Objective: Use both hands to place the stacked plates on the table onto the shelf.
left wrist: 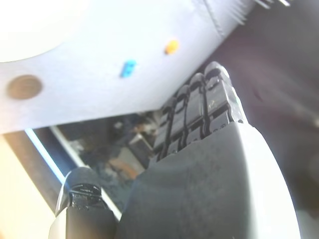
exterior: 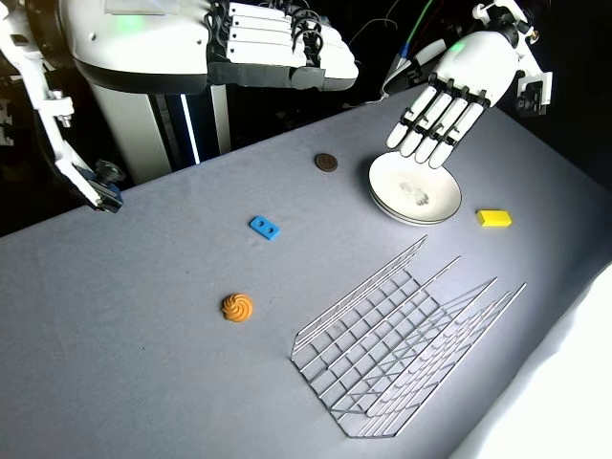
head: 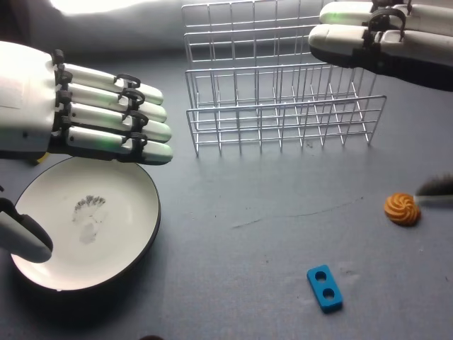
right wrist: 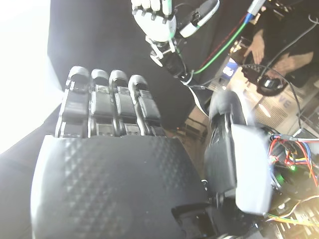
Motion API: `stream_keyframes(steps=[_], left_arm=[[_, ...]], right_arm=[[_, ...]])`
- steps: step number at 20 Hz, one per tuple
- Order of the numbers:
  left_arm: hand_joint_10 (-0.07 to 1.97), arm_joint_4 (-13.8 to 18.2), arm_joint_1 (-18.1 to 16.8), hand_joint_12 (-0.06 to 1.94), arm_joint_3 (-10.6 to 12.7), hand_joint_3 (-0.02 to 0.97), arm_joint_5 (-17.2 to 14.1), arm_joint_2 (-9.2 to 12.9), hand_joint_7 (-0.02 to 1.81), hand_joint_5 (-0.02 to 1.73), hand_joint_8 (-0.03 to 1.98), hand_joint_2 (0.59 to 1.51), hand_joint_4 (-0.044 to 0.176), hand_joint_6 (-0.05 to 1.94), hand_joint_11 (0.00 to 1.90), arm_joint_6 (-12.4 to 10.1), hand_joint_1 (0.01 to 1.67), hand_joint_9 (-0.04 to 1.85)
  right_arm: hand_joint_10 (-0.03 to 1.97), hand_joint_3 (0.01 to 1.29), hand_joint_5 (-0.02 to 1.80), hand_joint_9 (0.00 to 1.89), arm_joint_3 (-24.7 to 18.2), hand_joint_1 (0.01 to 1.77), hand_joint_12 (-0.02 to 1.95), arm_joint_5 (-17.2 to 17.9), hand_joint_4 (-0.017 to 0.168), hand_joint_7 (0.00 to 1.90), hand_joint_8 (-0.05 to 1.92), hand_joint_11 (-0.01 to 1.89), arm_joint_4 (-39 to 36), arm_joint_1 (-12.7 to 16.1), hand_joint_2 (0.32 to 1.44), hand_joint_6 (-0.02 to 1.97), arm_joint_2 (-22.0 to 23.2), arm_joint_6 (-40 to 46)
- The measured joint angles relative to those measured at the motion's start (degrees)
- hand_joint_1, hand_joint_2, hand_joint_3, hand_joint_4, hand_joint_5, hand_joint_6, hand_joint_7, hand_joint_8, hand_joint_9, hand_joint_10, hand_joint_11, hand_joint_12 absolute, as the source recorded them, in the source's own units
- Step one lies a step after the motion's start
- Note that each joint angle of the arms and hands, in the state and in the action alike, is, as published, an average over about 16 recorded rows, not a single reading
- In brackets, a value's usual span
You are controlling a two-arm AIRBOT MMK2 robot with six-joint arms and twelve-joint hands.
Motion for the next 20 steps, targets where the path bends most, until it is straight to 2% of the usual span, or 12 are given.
stream_keyframes(steps=[5, 9, 14, 20], left_arm=[[0.01, 1.8, 2.9, -0.01, 2.1, 0.054, -1.1, -0.3, 0.02, 0.01, -0.01, 1.048, -0.003, -0.01, 0.02, 0.7, 0.01, 0.02], [0.01, 0.7, 7.5, -0.01, 5.0, 0.054, -2.0, -1.2, 0.02, 0.02, -0.01, 1.052, -0.003, -0.01, 0.02, 2.7, 0.02, 0.02], [0.01, -2.8, 15.2, -0.01, 9.8, 0.052, -3.2, -2.9, 0.02, 0.02, -0.01, 1.055, -0.003, -0.01, 0.02, 6.2, 0.02, 0.02], [0.01, -8.9, 23.8, -0.01, 15.2, 0.049, -6.1, -5.0, 0.01, 0.02, -0.01, 1.059, -0.003, -0.01, 0.02, 10.3, 0.02, 0.02]], right_arm=[[0.01, 0.02, 0.02, 0.02, 0.0, 0.91, -0.01, -0.5, 0.002, 0.02, 0.02, 0.02, 0.3, -0.4, 1.09, 0.02, -0.1, -0.7], [0.01, 0.02, 0.02, 0.02, 0.0, 1.14, -0.01, -0.8, 0.002, 0.01, 0.02, 0.02, 0.8, -1.0, 1.07, 0.02, -0.4, -2.0], [0.01, 0.02, 0.02, 0.02, 0.0, 1.2, -0.01, -1.0, 0.002, 0.01, 0.02, 0.02, 1.9, -2.2, 1.05, 0.02, -0.9, -4.5], [0.01, 0.02, 0.02, 0.02, 0.0, 1.19, -0.01, -1.3, 0.002, 0.01, 0.02, 0.02, 3.3, -3.8, 1.03, 0.02, -1.6, -7.5]])
